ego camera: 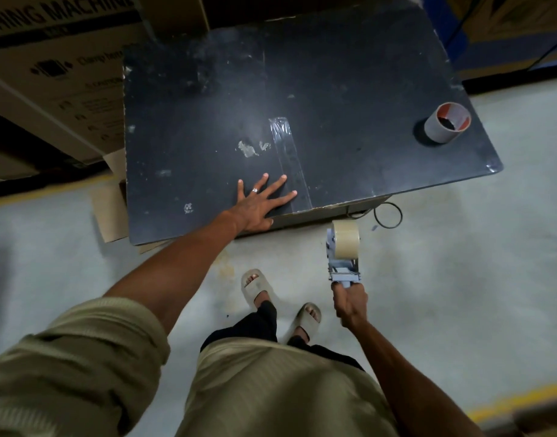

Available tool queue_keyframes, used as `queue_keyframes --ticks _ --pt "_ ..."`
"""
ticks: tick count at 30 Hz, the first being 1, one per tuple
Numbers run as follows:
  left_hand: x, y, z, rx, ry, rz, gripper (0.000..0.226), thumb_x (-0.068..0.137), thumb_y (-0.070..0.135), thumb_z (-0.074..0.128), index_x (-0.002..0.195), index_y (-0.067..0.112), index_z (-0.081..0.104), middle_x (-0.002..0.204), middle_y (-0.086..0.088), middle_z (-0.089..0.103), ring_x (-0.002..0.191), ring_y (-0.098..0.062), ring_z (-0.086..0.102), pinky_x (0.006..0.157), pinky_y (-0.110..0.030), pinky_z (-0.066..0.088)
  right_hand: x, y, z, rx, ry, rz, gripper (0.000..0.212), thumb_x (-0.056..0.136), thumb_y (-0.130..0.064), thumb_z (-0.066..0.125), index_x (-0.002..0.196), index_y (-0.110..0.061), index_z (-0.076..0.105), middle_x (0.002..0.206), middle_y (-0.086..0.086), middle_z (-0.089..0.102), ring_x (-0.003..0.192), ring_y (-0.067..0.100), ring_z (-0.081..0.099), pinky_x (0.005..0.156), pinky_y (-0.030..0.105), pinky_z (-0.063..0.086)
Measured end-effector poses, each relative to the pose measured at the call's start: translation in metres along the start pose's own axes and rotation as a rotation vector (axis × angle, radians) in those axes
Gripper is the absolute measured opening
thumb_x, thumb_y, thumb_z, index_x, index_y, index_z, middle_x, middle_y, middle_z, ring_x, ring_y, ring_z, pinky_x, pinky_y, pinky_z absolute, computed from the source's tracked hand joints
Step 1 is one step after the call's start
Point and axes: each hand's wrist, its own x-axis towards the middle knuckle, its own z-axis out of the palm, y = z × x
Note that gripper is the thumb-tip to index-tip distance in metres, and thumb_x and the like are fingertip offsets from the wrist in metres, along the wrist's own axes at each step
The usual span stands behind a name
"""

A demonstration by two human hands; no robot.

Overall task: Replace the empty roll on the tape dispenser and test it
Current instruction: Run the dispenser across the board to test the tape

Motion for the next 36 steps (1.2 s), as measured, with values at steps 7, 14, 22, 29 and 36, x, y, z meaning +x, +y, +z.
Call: queue_keyframes --ticks 7,14,22,29,36 --pt "0.000 0.001 -0.001 0.019 0.003 -0.007 0.095 0.094 0.033 0.062 0.152 0.057 -0.009 0.164 0.013 -0.028 0.154 -0.032 -0.018 0.111 -0.080 -0.001 -0.014 -0.019 0.006 0.014 -0.134 -0.076 0.011 0.073 -0.028 0.062 0.067 -0.019 0.063 0.059 -0.001 0.063 0.056 0.023 0.055 0.055 0.034 0.044" --pt "-0.005 0.012 0.001 0.018 0.006 -0.039 0.098 0.092 0.039 0.063 0.155 0.050 -0.012 0.165 0.009 -0.028 0.153 -0.034 -0.019 0.112 -0.079 0.000 -0.044 -0.045 -0.008 0.182 -0.236 -0.056 0.026 0.085 -0.003 0.059 0.065 -0.018 0.053 0.052 -0.001 0.048 0.043 0.015 0.039 0.044 0.022 0.031" --pt "-0.018 0.032 0.008 -0.198 0.125 -0.109 0.102 0.087 0.035 0.068 0.158 0.041 -0.005 0.169 0.007 -0.012 0.156 -0.029 -0.009 0.118 -0.069 -0.003 -0.063 -0.075 -0.036 0.368 -0.493 0.002 0.022 0.092 -0.005 0.055 0.072 -0.013 0.052 0.057 0.003 0.044 0.045 0.015 0.038 0.049 0.024 0.033" --pt "-0.032 0.064 -0.007 -1.241 0.444 -0.126 0.081 0.085 -0.006 0.068 0.153 0.026 0.038 0.148 0.000 0.051 0.137 -0.021 0.049 0.102 -0.038 0.052 -0.064 -0.119 -0.057 0.722 -0.936 0.205 0.015 0.083 -0.016 0.054 0.068 -0.015 0.052 0.053 -0.005 0.035 0.040 0.007 0.032 0.041 0.020 0.030" --pt "-0.044 0.091 -0.050 -1.379 0.613 -0.071 0.057 0.092 -0.010 0.057 0.144 0.013 0.053 0.136 -0.005 0.060 0.113 -0.010 0.062 0.081 -0.011 0.052 -0.050 -0.151 -0.068 0.878 -1.253 0.215 0.022 0.076 -0.014 0.071 0.069 -0.013 0.050 0.049 -0.007 0.039 0.042 0.004 0.024 0.040 0.018 0.031"
